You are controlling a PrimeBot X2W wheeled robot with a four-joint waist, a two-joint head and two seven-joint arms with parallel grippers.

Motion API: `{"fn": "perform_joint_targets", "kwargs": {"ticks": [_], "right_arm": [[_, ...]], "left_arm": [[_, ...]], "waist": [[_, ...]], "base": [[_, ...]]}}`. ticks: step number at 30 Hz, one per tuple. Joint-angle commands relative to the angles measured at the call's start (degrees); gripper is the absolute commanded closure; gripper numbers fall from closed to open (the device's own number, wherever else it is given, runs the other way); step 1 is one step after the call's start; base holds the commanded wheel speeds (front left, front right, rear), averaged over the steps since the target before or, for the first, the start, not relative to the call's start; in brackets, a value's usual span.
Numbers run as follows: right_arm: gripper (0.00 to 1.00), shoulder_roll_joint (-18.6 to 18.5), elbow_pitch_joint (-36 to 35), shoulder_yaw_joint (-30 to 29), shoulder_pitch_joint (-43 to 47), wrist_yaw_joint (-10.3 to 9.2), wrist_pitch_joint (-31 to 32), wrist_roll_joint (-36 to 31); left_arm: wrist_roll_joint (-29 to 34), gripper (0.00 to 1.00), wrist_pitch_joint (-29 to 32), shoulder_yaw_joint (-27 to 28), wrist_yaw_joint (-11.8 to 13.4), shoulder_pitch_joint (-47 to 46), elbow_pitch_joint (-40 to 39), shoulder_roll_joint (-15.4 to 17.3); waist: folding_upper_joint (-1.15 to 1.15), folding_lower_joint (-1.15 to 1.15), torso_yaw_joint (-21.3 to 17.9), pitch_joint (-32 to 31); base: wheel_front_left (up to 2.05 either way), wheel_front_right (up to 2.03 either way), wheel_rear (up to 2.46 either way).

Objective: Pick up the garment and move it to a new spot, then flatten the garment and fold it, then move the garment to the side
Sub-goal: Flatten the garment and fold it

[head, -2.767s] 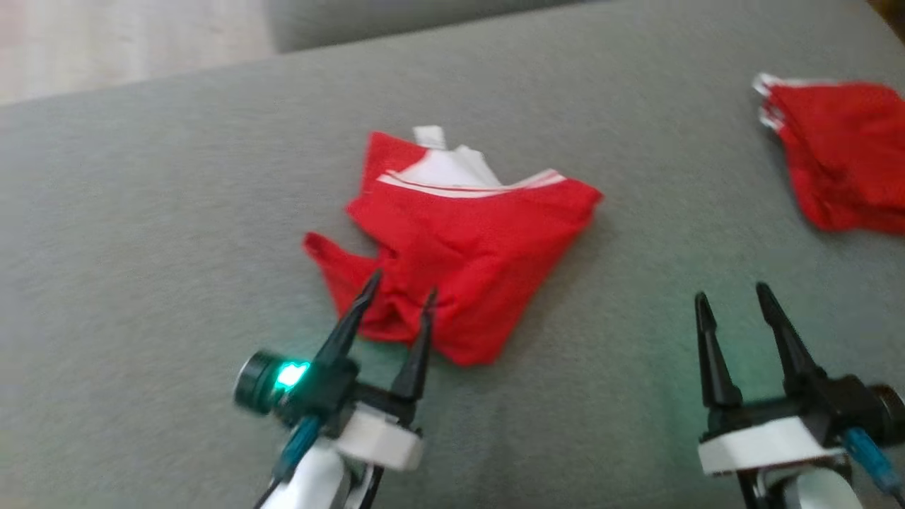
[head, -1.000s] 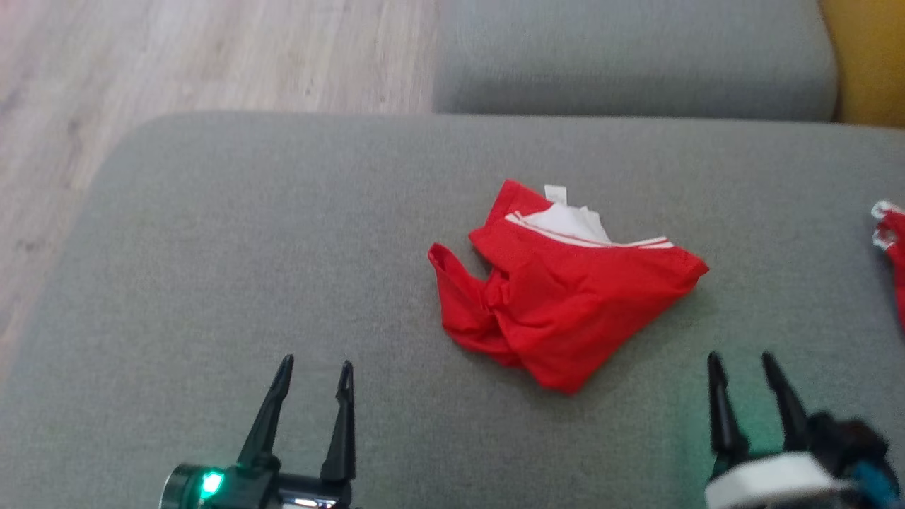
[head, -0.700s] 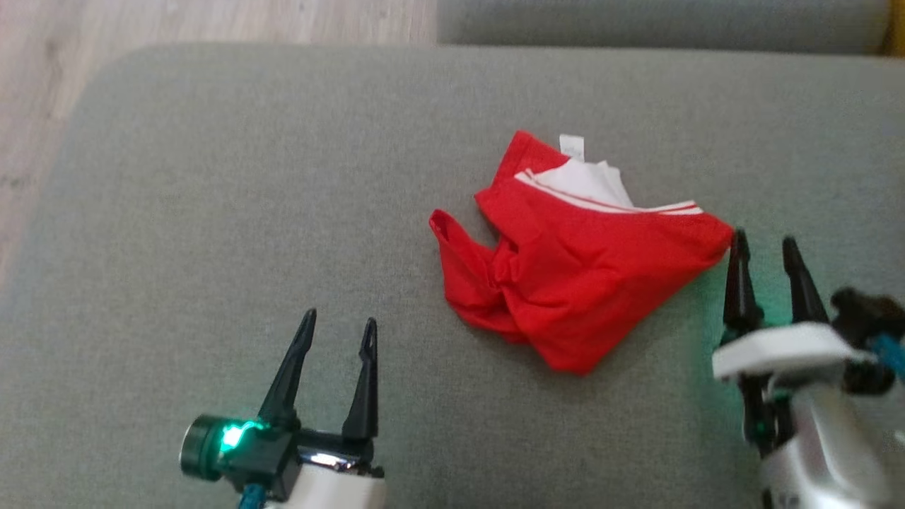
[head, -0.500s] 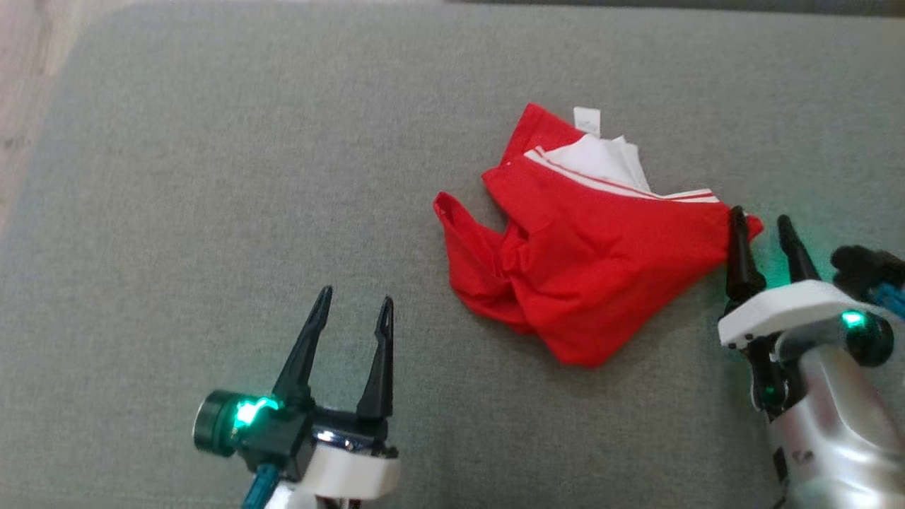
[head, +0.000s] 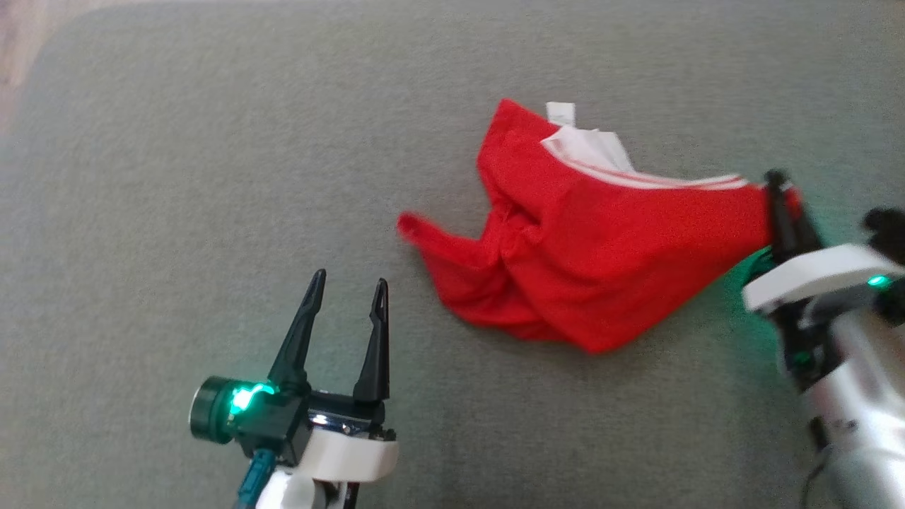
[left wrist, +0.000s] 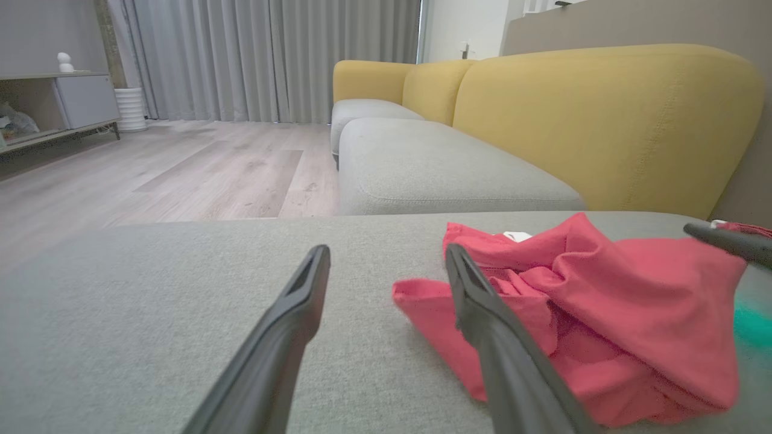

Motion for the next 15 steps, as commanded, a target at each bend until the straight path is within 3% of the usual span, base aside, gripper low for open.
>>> {"fn": "perform_joint_targets", "kwargs": {"ticks": [1, 8, 15], "right_arm": [[1.00, -1.84, -2.31, 0.80, -2.28, -0.04, -0.77, 0.22], [1.00, -9.91, -7.58, 0.36, -14.88, -0.04, -1.45, -1.46], [1.00, -10.60, -13.70, 3.30, -27.99, -0.04, 0.87, -5.82]], "left_arm": [[-0.03, 0.00, -0.53, 2.00, -0.12, -1.16, -1.57, -0.18], [0.39, 0.00, -0.53, 2.30, -0.98, -0.59, -1.25, -0.18], [-0.20, 0.00, -0.53, 1.65, -1.13, 0.74, -0.58, -0.18]], "waist": [[0.00, 0.00, -1.49, -1.24], [0.00, 0.00, -5.28, -4.36], [0.00, 0.00, -5.53, -7.40]], "base": [[0.00, 0.00, 0.00], [0.00, 0.00, 0.00], [0.00, 0.00, 0.00]]}}
